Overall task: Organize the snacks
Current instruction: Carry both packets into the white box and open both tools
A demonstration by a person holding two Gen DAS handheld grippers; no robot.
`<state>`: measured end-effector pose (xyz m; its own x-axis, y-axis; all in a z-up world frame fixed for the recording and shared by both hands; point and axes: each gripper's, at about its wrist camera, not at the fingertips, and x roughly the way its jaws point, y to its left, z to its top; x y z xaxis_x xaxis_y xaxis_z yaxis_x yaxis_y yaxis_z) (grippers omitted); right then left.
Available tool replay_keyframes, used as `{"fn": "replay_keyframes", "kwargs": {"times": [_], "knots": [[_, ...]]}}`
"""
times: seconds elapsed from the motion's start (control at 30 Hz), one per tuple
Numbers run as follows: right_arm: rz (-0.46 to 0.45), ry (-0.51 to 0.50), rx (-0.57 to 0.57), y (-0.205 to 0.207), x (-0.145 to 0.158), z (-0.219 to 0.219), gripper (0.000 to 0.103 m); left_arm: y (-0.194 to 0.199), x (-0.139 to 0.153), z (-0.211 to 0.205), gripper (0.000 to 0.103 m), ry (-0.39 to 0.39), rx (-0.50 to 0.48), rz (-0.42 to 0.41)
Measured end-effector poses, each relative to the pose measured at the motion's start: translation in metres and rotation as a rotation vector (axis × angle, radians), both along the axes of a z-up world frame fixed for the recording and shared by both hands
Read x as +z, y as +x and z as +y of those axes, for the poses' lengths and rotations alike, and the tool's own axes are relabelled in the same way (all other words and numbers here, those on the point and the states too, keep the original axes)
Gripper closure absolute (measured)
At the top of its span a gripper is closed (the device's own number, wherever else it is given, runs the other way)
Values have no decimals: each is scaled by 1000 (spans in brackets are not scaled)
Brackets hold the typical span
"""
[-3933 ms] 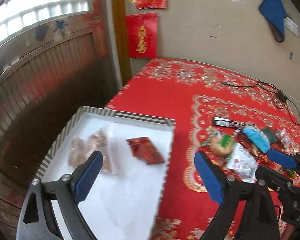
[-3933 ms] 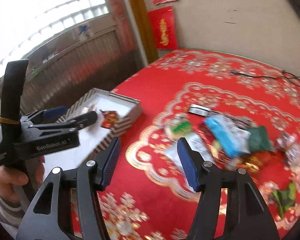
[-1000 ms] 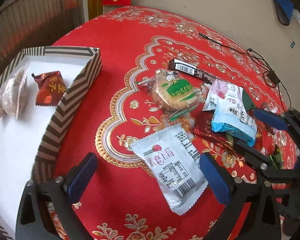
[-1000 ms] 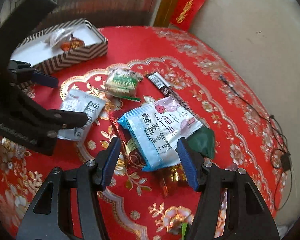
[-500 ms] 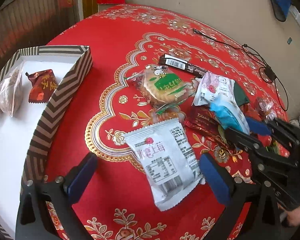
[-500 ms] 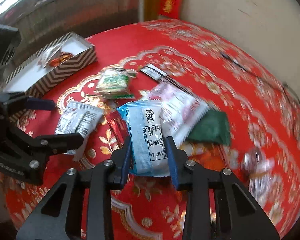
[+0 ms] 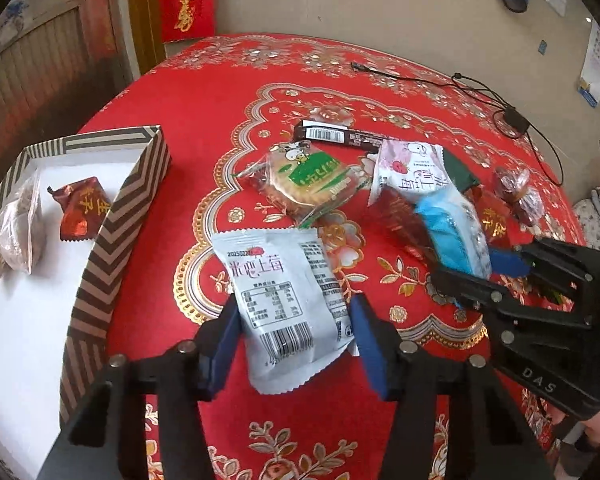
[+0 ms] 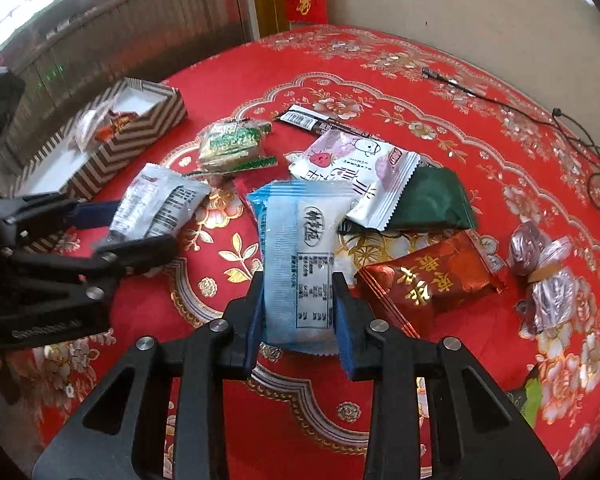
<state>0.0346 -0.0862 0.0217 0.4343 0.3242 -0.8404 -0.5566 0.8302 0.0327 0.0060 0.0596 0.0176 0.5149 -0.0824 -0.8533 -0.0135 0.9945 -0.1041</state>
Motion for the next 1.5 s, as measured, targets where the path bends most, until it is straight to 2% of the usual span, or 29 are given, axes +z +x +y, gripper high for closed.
{"fn": "replay_keyframes", "kwargs": {"times": [0.23, 0.37, 0.6, 0.87, 1.17, 1.5], "knots": [[11, 28, -49, 0, -3, 3, 74, -6, 1, 4, 50, -11, -23, -17], [-3, 82, -62, -9, 6, -2, 75, -14, 5, 11, 51, -11, -34, -29], [-23, 149, -71, -27, 24, 1, 75, -27, 28, 15, 51, -12, -46, -84], [-49, 213, -20, -42, 43, 39, 75, -39, 53, 48, 51, 14, -11, -136], [-57, 243, 60, -49, 54, 88, 75, -52, 67, 91, 51, 51, 48, -168], [-43, 261, 120, -43, 58, 136, 75, -54, 80, 158, 51, 104, 166, -183]]}}
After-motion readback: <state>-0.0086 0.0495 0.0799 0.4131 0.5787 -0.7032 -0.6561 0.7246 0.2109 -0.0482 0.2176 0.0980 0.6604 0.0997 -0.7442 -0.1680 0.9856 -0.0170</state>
